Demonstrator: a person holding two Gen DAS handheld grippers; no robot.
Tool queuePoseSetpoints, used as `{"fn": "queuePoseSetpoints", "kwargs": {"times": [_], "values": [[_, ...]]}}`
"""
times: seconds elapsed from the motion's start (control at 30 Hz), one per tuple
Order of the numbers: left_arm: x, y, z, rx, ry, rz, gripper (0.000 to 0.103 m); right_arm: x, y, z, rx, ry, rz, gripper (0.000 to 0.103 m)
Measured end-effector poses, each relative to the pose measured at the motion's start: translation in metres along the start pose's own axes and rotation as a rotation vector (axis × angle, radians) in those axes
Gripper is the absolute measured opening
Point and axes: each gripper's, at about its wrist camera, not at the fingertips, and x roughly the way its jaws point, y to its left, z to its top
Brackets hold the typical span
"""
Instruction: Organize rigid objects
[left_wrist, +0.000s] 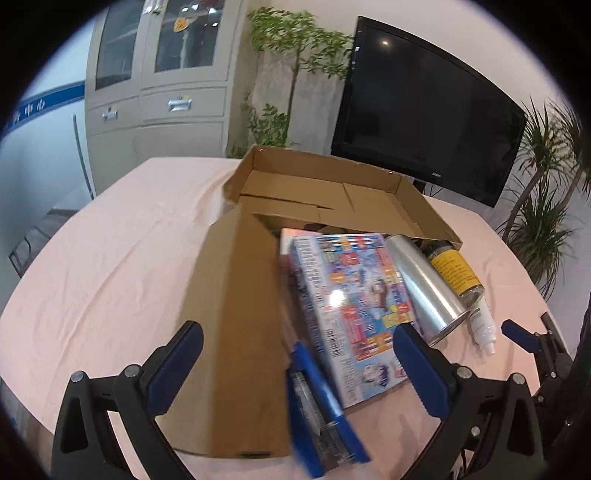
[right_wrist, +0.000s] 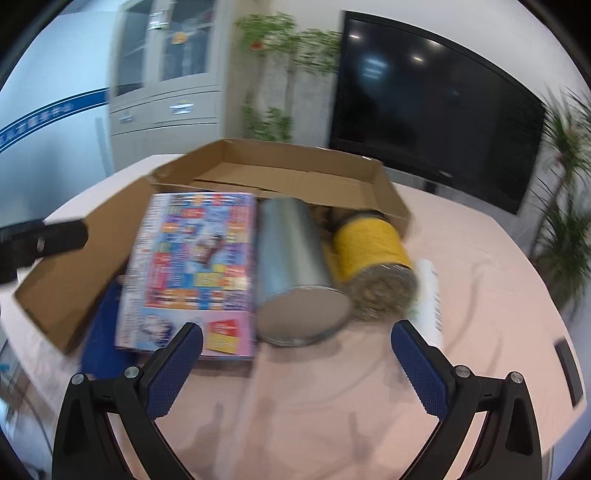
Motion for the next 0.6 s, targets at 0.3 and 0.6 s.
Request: {"fn": "queuePoseSetpoints", "kwargs": {"times": [0.3, 0.6], "values": [[0.038, 0.086, -0.017, -0.204, 0.218, -0.264, 0.099, -0.011, 0.098, 0.023, -0.139, 0.051, 0.419, 0.103], [0.049, 0.079, -0.005, -0.227, 0.309, -0.368, 0.070, -0.018, 0.154, 0.042, -0.166, 0.099, 0.554, 0.094]]}}
